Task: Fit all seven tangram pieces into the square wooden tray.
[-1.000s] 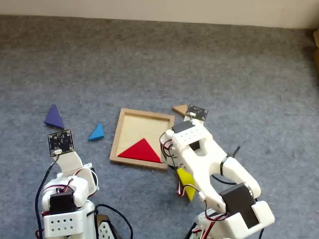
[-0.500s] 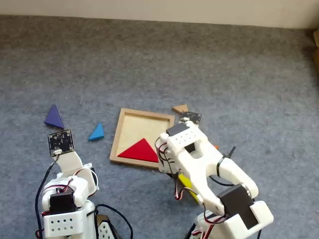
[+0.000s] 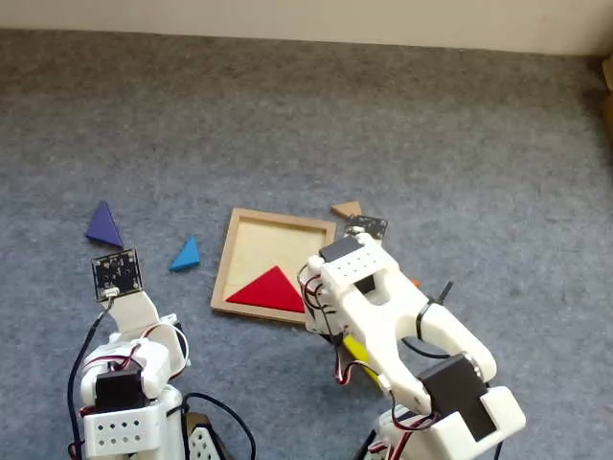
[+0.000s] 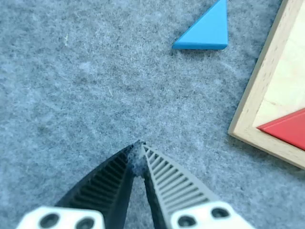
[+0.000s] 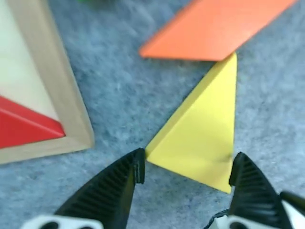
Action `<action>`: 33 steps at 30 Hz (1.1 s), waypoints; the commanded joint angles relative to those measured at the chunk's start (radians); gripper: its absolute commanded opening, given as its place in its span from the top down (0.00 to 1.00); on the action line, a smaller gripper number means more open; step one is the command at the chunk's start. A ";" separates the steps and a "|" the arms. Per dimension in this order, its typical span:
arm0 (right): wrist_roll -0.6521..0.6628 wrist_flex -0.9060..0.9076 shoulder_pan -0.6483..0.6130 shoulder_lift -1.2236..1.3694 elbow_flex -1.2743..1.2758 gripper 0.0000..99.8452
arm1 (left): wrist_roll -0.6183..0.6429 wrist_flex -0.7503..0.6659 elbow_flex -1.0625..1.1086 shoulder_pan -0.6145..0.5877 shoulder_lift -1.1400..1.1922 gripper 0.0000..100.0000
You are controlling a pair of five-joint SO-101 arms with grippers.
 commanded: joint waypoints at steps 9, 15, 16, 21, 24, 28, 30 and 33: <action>0.017 0.122 -0.016 -0.036 -0.119 0.72 | 0.008 0.005 0.019 -0.016 -0.042 0.99; 0.017 0.143 -0.016 -0.036 -0.188 0.74 | 0.008 0.005 0.019 -0.016 -0.042 0.99; 0.018 0.142 -0.016 -0.036 -0.189 0.76 | 0.008 0.005 0.019 -0.016 -0.042 0.99; 0.018 0.143 -0.010 -0.035 -0.182 0.79 | 0.008 0.005 0.019 -0.016 -0.042 0.99; 0.018 0.143 -0.010 -0.035 -0.182 0.73 | 0.008 0.005 0.019 -0.016 -0.042 0.99; 0.018 0.143 -0.010 -0.035 -0.177 0.65 | 0.008 0.000 0.019 -0.016 -0.036 0.99; 0.018 0.145 -0.010 -0.035 -0.177 0.65 | 0.008 0.000 0.019 -0.015 -0.036 0.99; 0.018 0.142 -0.010 -0.035 -0.156 0.65 | 0.008 0.000 0.019 -0.013 -0.036 0.99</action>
